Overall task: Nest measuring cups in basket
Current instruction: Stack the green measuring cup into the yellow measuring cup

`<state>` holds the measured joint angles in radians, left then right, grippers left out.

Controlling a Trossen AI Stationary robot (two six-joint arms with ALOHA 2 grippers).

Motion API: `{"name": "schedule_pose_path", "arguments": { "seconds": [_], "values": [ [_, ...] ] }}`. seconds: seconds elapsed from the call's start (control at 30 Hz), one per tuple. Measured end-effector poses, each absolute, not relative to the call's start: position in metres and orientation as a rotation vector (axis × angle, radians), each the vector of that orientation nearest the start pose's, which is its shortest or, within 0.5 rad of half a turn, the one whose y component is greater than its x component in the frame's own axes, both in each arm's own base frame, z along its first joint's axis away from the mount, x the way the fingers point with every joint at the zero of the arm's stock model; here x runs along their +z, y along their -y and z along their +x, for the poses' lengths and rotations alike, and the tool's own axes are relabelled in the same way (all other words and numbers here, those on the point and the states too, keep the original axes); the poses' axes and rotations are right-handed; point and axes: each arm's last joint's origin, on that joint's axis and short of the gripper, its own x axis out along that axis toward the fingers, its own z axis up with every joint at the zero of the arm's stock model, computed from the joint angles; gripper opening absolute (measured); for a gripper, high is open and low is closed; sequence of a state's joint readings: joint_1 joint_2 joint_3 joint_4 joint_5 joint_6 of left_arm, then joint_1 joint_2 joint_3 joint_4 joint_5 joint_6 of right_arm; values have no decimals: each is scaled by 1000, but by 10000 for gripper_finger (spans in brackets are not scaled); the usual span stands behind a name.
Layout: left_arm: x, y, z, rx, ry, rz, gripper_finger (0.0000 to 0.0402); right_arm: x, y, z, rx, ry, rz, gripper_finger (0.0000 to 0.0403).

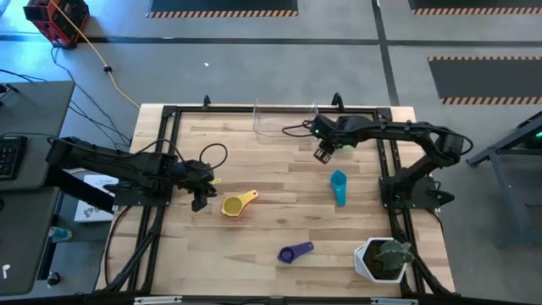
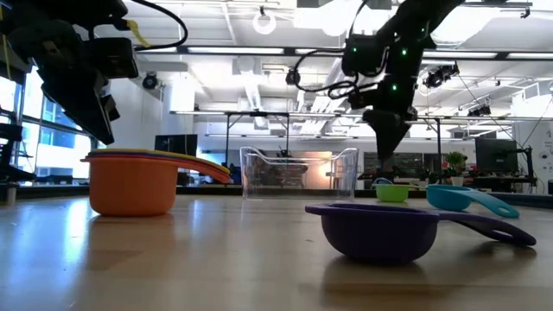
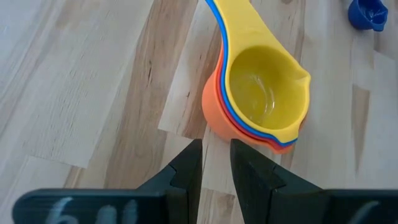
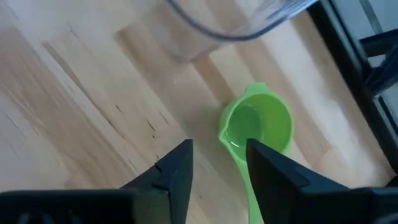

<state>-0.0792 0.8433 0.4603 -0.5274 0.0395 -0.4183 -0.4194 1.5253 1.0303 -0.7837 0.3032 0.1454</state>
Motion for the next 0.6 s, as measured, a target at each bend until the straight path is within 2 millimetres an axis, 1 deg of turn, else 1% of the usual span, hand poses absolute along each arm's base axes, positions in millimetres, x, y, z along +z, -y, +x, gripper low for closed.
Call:
{"name": "schedule_pose_path", "arguments": {
  "seconds": [0.13, 0.27, 0.37, 0.47, 0.6],
  "values": [
    [188, 13, 153, 81, -919, -370, 74, 195, 122, 254, -674, -1314, 154, 157],
    [188, 13, 153, 81, -919, -370, 74, 180, 124, 258, -676, -1331, 138, 163],
    [188, 13, 153, 82, -919, -370, 74, 173, 127, 260, -713, -1346, 124, 163],
    [188, 13, 153, 81, -919, -370, 74, 166, 130, 263, -703, -1352, 142, 163],
    [188, 13, 153, 81, -919, -371, 74, 158, 133, 264, -768, -1376, 87, 163]
  ]
}}
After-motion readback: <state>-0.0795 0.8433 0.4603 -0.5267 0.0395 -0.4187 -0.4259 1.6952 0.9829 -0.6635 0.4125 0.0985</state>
